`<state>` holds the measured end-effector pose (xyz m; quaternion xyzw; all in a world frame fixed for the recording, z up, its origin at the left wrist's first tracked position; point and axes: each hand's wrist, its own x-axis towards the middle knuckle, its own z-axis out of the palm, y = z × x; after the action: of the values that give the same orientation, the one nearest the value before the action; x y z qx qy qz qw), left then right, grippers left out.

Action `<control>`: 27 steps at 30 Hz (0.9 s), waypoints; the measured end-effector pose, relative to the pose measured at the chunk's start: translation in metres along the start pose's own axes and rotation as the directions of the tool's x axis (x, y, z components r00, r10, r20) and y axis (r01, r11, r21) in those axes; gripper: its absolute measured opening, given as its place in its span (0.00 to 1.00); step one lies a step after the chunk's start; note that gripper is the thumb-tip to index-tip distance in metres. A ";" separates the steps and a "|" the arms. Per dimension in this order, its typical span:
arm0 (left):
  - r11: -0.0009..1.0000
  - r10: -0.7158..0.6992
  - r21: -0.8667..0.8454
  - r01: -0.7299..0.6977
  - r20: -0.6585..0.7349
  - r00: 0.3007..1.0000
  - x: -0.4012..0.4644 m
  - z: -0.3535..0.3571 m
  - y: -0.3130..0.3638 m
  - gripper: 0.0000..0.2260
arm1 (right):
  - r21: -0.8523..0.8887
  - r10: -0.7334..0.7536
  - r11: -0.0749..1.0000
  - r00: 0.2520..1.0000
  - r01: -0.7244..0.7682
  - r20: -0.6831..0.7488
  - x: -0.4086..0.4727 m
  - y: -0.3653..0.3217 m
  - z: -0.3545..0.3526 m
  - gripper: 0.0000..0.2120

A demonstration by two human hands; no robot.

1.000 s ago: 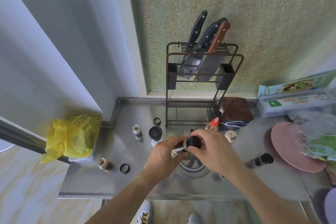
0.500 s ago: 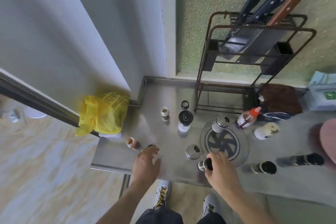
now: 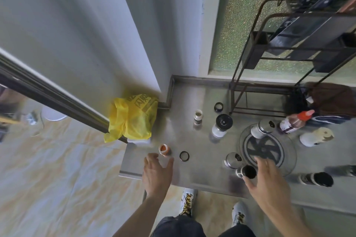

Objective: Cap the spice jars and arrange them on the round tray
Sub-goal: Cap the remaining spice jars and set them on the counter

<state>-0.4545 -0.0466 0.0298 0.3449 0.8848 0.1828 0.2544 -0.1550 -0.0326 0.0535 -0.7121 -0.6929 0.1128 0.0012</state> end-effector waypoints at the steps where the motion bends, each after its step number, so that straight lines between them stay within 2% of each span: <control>1: 1.000 0.005 -0.017 -0.005 -0.010 1.000 0.005 -0.002 -0.002 0.26 | 0.006 -0.045 0.999 0.994 0.046 -0.098 0.000 -0.011 -0.008 0.29; 3: 0.999 0.040 -0.036 -0.040 -0.008 0.999 0.016 -0.005 -0.005 0.29 | 0.049 -0.201 0.974 0.946 0.220 -0.254 0.001 -0.045 -0.018 0.24; 4: 0.997 0.061 -0.045 -0.060 0.002 0.998 0.020 -0.006 -0.006 0.29 | 0.057 -0.278 0.952 0.924 0.302 -0.261 0.003 -0.065 -0.017 0.22; 6: 0.992 0.116 -0.055 -0.114 0.029 0.993 0.026 -0.006 -0.006 0.28 | 0.080 -0.371 0.917 0.911 0.390 -0.181 0.013 -0.105 -0.002 0.21; 10: 0.968 0.251 -0.033 -0.249 0.056 0.967 0.042 0.000 -0.005 0.24 | 0.051 -0.419 0.908 0.907 0.417 0.045 0.043 -0.155 0.054 0.22; 13: 0.959 0.282 -0.005 -0.283 0.079 0.956 0.053 0.009 -0.011 0.22 | 0.002 -0.416 0.906 0.888 0.424 0.196 0.058 -0.165 0.090 0.21; 19: 0.951 0.307 -0.016 -0.308 0.110 0.945 0.069 0.020 -0.028 0.12 | 0.027 -0.430 0.900 0.875 0.436 0.223 0.068 -0.169 0.132 0.14; 21: 0.948 0.318 -0.033 -0.316 0.093 0.944 0.073 0.018 -0.029 0.13 | 0.103 -0.420 0.908 0.887 0.407 0.193 0.069 -0.171 0.134 0.13; 24: 0.929 0.365 -0.088 -0.360 0.056 0.929 0.070 0.008 -0.021 0.14 | 0.395 -0.250 0.901 0.959 0.182 0.130 0.068 -0.173 0.107 0.14; 25: 0.920 0.380 -0.124 -0.371 0.058 0.923 0.066 0.003 -0.015 0.15 | 0.499 -0.176 0.861 0.977 0.095 0.117 0.067 -0.172 0.091 0.16; 27: 0.895 0.417 -0.208 -0.395 0.068 0.907 0.056 -0.011 0.005 0.16 | 0.703 -0.052 0.711 0.995 -0.024 0.087 0.067 -0.170 0.048 0.17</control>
<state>-0.4939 -0.0055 0.0224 0.5061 0.7563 0.2955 0.2909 -0.3291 0.0327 0.0232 -0.6464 -0.6024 0.4033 0.2382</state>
